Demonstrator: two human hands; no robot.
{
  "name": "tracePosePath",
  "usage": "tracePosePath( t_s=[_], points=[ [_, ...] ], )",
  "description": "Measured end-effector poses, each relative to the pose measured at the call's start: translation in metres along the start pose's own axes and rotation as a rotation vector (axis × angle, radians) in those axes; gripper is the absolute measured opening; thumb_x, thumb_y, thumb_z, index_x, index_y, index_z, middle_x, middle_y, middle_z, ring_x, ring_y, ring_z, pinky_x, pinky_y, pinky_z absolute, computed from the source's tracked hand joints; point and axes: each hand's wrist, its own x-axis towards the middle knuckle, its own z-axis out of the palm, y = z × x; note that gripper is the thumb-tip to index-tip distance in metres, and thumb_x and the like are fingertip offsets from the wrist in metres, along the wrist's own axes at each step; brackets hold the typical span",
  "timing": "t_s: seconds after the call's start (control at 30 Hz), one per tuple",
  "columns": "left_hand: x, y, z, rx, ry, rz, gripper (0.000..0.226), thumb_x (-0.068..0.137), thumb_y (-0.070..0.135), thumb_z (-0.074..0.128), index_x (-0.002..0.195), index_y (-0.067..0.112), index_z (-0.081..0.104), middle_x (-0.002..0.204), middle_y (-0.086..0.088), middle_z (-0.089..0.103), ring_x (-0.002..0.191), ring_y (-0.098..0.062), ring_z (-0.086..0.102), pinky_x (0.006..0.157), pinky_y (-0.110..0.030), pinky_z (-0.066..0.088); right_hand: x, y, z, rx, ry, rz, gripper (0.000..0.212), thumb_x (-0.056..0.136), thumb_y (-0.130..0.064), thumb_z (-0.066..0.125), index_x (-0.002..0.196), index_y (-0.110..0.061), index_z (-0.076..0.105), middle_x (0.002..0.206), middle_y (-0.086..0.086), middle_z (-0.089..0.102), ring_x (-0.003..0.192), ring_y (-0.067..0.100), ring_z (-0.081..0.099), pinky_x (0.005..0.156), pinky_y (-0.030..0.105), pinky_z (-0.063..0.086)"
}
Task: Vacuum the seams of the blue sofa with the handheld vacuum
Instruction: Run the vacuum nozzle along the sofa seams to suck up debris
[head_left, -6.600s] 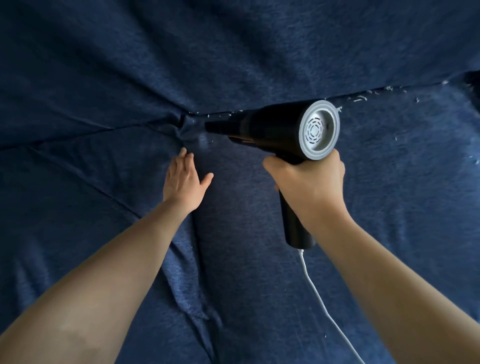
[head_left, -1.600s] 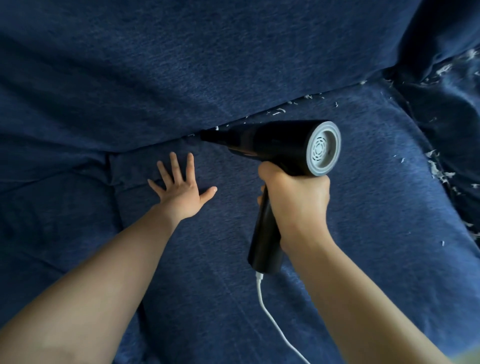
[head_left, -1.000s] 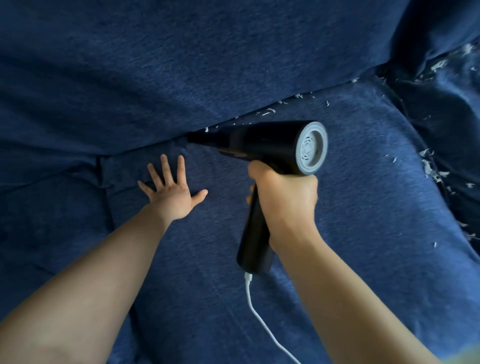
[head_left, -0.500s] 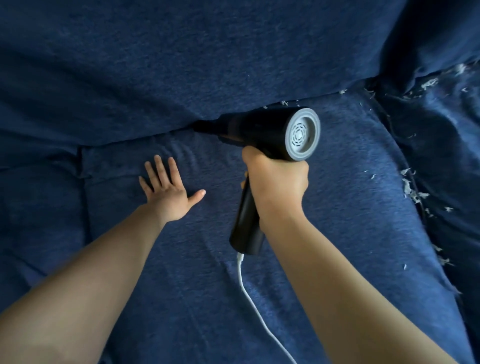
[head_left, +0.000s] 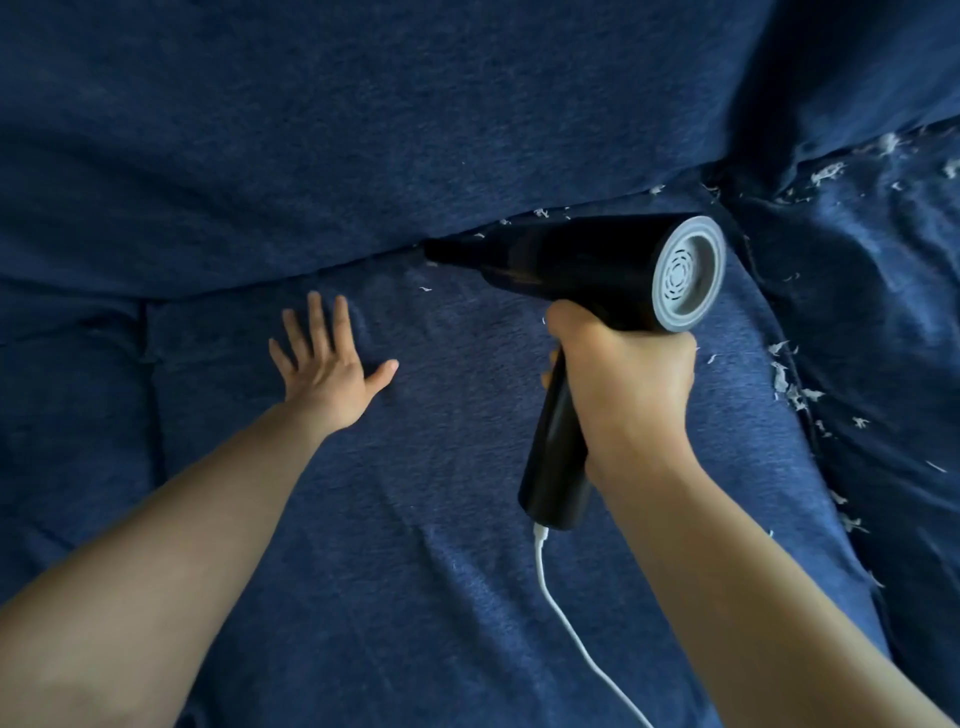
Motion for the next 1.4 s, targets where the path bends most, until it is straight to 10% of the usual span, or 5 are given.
tracePosePath(
  t_s=[1.0,1.4],
  points=[
    [0.015,0.051,-0.017,0.011,-0.110,0.002,0.101,0.088,0.073,0.032,0.150,0.016,-0.024,0.156,-0.009,-0.030,0.145,-0.036,-0.021,0.118,-0.056,-0.001,-0.008,-0.002,-0.032,-0.048,-0.032,-0.011,0.025,0.053,-0.031,0.068,0.060,-0.008,0.065,0.052,0.002,0.064,0.062,0.033,0.069,0.068,0.054,0.063],
    [0.018,0.077,-0.018,-0.031,-0.174,0.070,0.094,0.086,0.076,0.028,0.143,0.034,-0.035,0.147,0.004,-0.046,0.138,-0.042,-0.032,0.103,-0.079,0.000,0.027,-0.019,-0.009,-0.025,0.058,0.019,0.039,0.056,-0.040,0.070,0.083,-0.012,0.072,0.077,0.007,0.075,0.077,0.030,0.074,0.080,0.043,0.063]
  ],
)
